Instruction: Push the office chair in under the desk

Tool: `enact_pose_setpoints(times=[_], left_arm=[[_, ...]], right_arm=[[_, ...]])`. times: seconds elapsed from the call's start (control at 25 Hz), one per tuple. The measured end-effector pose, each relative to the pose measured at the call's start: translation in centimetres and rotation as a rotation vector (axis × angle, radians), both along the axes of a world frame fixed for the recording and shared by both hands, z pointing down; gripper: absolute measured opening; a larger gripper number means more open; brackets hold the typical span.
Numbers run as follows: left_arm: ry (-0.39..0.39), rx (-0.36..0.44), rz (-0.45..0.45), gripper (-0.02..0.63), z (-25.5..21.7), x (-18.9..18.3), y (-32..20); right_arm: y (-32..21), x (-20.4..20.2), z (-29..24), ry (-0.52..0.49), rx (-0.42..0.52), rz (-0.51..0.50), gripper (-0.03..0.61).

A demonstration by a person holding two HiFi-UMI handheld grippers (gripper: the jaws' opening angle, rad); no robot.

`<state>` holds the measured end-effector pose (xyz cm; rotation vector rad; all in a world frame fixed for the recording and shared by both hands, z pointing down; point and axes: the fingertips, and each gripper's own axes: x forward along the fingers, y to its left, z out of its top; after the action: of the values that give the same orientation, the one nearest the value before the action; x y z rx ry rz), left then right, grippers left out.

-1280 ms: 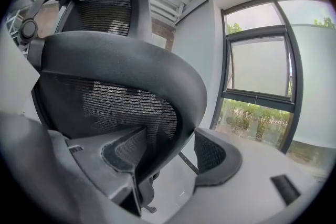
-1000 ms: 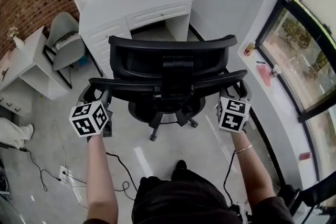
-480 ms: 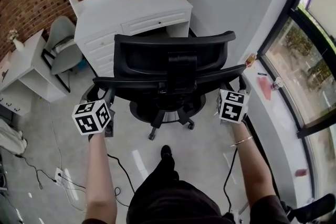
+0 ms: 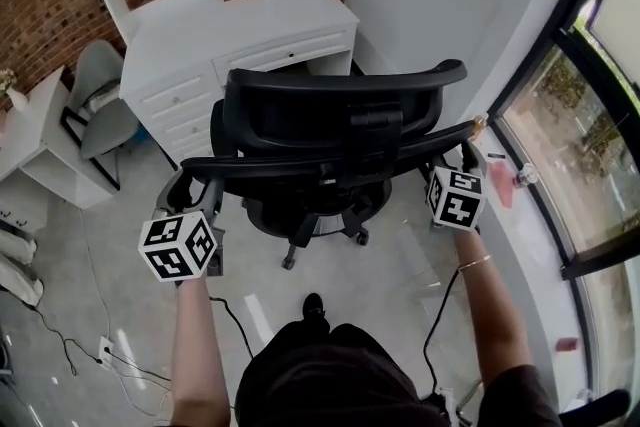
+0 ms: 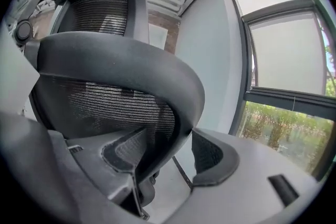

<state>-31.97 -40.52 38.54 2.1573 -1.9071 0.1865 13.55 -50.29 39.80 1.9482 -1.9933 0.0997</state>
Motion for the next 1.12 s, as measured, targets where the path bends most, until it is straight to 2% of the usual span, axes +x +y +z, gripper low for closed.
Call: enact_pose_setpoints(times=[0.2, 0.44, 0.64, 0.84, 1.12], left_arm=[[0.02, 0.015, -0.019, 0.238, -0.1, 1.5, -3.4], [0.007, 0.009, -0.075, 0.238, 0.0, 3.3, -6.4], [0.02, -0.02, -0.163, 0.238, 0.3, 5.3, -8.9], [0.026, -0.024, -0.265, 0.238, 0.5, 8.8, -15.0], [0.031, -0.032, -0.292, 0.238, 0.2, 9.0, -14.5]], right_arm=[[-4.4, 1.2, -0.1, -0.014, 0.024, -0.012, 0.27], [-9.1, 2.5, 0.1, -0.032, 0.064, -0.078, 0.268], [-13.5, 4.1, 0.2, -0.03, 0.05, -0.161, 0.255], [-22.2, 6.7, 0.9, -0.029, 0.042, -0.256, 0.253], [-22.6, 6.4, 0.2, -0.058, 0.043, -0.284, 0.253]])
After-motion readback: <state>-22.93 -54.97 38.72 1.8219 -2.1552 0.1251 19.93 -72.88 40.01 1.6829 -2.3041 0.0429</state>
